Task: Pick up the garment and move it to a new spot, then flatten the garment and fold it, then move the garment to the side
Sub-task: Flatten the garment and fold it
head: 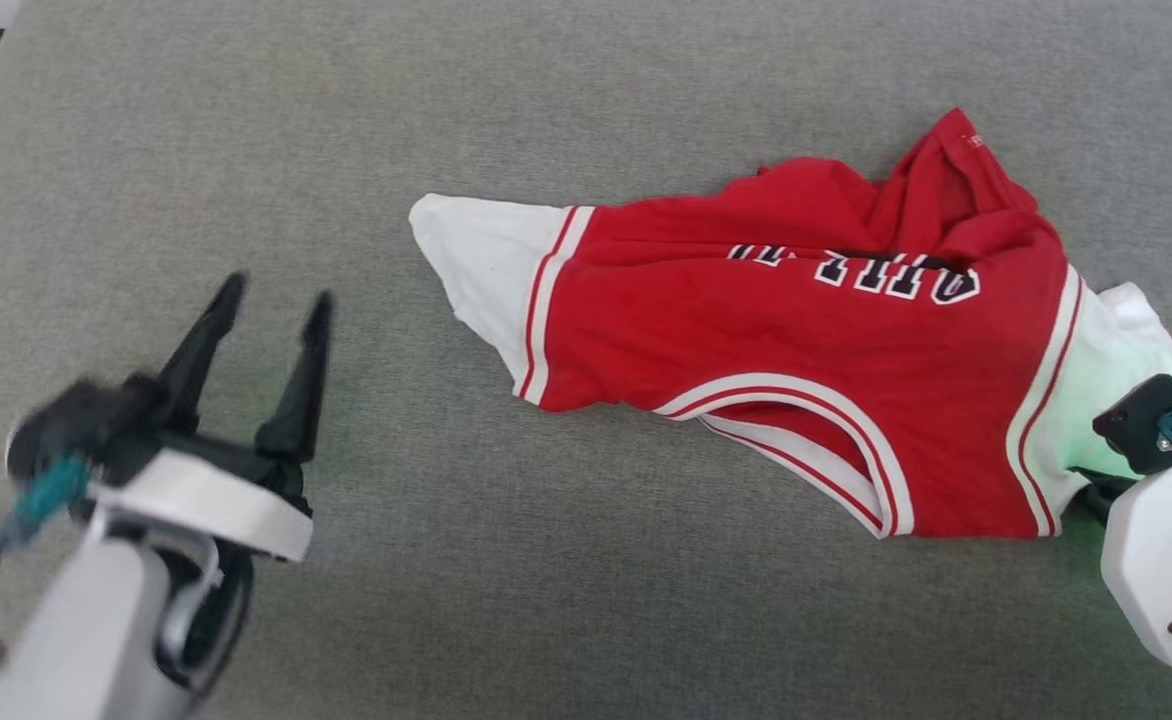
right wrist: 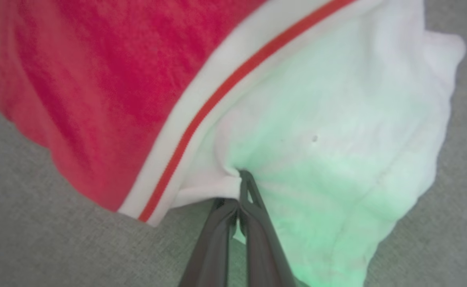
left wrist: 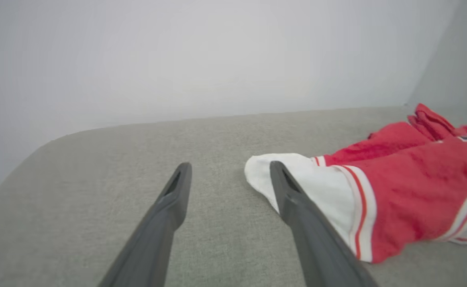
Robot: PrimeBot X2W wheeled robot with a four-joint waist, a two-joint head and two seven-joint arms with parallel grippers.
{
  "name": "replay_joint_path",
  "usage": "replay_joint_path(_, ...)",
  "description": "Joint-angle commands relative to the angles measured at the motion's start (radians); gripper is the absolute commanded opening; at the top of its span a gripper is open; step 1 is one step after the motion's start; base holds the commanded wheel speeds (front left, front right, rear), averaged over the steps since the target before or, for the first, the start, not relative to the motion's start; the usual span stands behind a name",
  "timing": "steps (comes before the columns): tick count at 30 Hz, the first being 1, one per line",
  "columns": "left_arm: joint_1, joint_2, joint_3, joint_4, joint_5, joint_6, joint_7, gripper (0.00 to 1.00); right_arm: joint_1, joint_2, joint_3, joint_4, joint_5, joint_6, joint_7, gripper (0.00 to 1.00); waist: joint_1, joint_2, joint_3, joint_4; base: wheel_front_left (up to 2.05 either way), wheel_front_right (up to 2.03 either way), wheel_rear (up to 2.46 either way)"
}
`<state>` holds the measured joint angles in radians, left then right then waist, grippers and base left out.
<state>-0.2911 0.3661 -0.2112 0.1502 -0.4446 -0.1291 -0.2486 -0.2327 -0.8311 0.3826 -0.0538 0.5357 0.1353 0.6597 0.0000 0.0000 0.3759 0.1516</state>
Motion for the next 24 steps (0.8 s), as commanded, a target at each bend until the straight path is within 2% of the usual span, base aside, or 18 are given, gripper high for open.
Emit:
replay_joint_path(1, -0.041, 0.050, -0.048, -0.007, -0.030, -0.002, 0.032, 1.00, 0.023, -0.002, -0.002, 0.040, -0.017, -0.008, 0.015, 0.00, 0.0000, 0.0000, 0.001, -0.007, 0.00, 0.00, 0.00)
replay_joint_path(5, -0.152, 0.238, -0.242, -0.040, -0.123, -0.002, 0.184, 1.00, 0.022, 0.016, -0.035, 0.030, -0.027, -0.008, 0.017, 0.00, 0.0000, 0.0000, 0.008, -0.023, 0.00, 0.00, 0.00)
replay_joint_path(8, -0.246, 0.357, -0.407, -0.082, -0.216, -0.001, 0.307, 1.00, 0.018, 0.024, -0.056, 0.028, -0.039, -0.009, 0.017, 0.00, 0.0000, 0.0000, 0.019, -0.036, 0.00, 0.00, 0.00)
replay_joint_path(10, -0.308, 0.424, -0.522, -0.102, -0.263, -0.001, 0.383, 1.00, 0.014, 0.034, -0.072, 0.030, -0.046, -0.009, 0.011, 0.00, 0.0000, 0.0000, 0.025, -0.044, 0.00, 0.00, 0.00)
replay_joint_path(12, -0.372, 0.467, -0.621, -0.115, -0.314, -0.001, 0.454, 1.00, 0.008, 0.044, -0.077, 0.028, -0.049, -0.008, 0.009, 0.00, 0.0000, 0.0000, 0.031, -0.054, 0.00, 0.00, 0.00)
replay_joint_path(17, -0.535, 0.528, -0.850, -0.132, -0.406, -0.001, 0.551, 1.00, -0.015, 0.057, -0.075, 0.032, -0.056, -0.008, 0.002, 0.00, 0.0000, 0.0000, 0.049, -0.076, 0.00, 0.00, 0.00)
replay_joint_path(21, -0.656, 0.519, -0.989, -0.102, -0.449, -0.001, 0.561, 1.00, -0.030, 0.066, -0.073, 0.036, -0.062, -0.009, -0.001, 0.00, 0.0000, 0.0000, 0.069, -0.085, 0.00, 0.00, 0.00)
replay_joint_path(24, -0.723, 0.498, -1.042, -0.069, -0.464, -0.001, 0.547, 1.00, -0.043, 0.070, -0.069, 0.037, -0.067, -0.009, -0.001, 0.00, 0.0000, 0.0000, 0.085, -0.090, 0.00, 0.00, 0.00)
